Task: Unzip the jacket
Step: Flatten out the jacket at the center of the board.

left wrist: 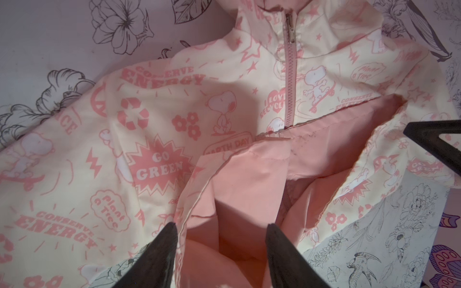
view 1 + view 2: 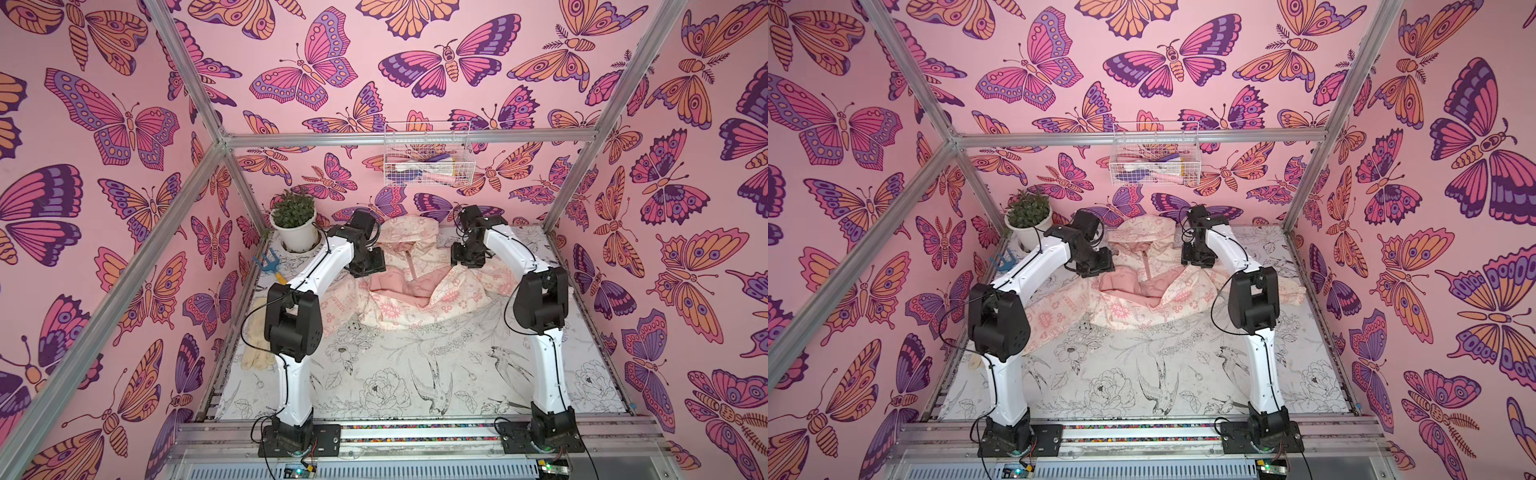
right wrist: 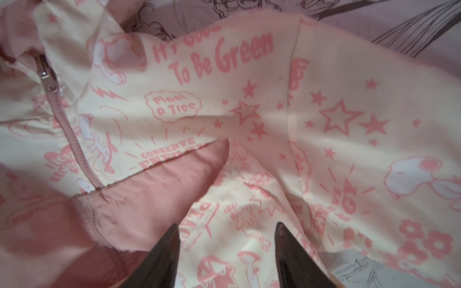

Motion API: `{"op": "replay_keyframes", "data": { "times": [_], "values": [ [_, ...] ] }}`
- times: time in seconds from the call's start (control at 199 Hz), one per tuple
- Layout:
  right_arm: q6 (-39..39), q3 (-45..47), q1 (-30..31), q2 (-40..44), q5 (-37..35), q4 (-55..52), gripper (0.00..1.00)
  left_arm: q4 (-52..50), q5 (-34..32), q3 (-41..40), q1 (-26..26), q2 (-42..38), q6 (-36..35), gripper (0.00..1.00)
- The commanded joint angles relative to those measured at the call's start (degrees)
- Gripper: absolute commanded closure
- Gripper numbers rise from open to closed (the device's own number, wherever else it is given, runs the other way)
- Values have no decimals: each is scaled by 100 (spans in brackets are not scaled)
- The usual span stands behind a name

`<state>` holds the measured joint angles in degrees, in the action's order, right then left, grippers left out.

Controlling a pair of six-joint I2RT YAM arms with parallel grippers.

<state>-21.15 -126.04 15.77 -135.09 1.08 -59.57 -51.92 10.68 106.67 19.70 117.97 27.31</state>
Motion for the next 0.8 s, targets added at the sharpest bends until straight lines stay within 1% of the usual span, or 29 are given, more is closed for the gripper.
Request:
{"op": "replay_keyframes", "data": {
  "times": [0.0,0.231,0.316,0.356,0.406,0.482,0.552,0.612,0.687,0.732,0.792],
  "values": [
    [-99,-334,27,-324,-360,-288,41,-164,108,125,-54,265,-55,44],
    [-36,-773,24,-734,-468,-345,44,-335,-69,-4,-63,166,-208,45],
    [-12,-865,28,-831,-517,-353,48,-341,-101,-74,-63,92,-203,46],
    [5,-893,28,-860,-541,-362,51,-337,-101,-100,-63,75,-192,48],
    [22,-907,23,-866,-556,-371,57,-338,-92,-103,-63,81,-182,52],
    [49,-907,26,-835,-587,-399,67,-343,-62,-95,-63,101,-178,62],
    [88,-900,23,-771,-641,-440,72,-338,-49,-93,-63,106,-182,69],
    [133,-905,23,-690,-729,-501,75,-344,-39,-94,-63,84,-191,75],
    [185,-897,31,-579,-848,-572,76,-362,-72,-115,-63,21,-206,79],
    [214,-896,16,-516,-895,-605,77,-378,-107,-133,-63,-41,-209,84],
    [249,-896,18,-426,-948,-660,81,-380,-157,-185,-63,-139,-209,90]
  ]
}}
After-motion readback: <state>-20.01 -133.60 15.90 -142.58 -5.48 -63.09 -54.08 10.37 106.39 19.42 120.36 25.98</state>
